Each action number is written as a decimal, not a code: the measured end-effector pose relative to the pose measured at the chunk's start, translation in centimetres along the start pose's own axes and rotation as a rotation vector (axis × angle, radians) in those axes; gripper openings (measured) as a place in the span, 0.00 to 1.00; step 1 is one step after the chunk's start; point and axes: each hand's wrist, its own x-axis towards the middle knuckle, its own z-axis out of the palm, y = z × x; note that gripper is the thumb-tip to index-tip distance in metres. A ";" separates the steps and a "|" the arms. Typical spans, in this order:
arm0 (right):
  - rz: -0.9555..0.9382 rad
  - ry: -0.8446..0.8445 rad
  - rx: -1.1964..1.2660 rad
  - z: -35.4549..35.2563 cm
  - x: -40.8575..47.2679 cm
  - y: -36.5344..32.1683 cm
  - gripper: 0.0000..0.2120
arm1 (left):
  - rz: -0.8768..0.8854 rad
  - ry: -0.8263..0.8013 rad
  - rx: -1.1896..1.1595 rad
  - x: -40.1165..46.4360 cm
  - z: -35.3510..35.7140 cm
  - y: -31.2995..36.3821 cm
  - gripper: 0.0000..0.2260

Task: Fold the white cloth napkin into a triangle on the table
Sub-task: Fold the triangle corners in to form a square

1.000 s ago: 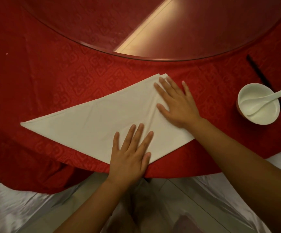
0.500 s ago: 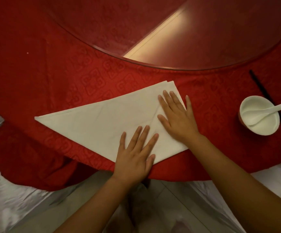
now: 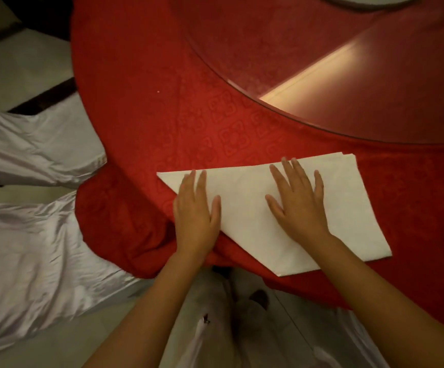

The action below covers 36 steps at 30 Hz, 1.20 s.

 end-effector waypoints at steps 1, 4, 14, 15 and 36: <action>-0.012 0.026 0.034 0.2 0.4 -1.9 0.26 | -0.058 0.056 -0.040 0.6 -0.9 -0.9 0.24; -0.030 0.078 0.123 1.0 2.0 -7.5 0.23 | -0.137 0.102 -0.104 1.5 -2.3 -3.4 0.22; -0.114 -0.046 0.080 4.6 4.7 -14.8 0.15 | 0.102 -0.312 0.424 3.6 -3.1 -10.6 0.24; -0.111 -0.043 0.075 4.7 4.7 -14.9 0.15 | 0.118 -0.302 0.407 3.8 -3.4 -10.8 0.24; 0.227 0.172 0.303 4.3 4.6 -17.3 0.17 | -0.420 -0.373 -0.694 11.2 -8.3 -4.4 0.09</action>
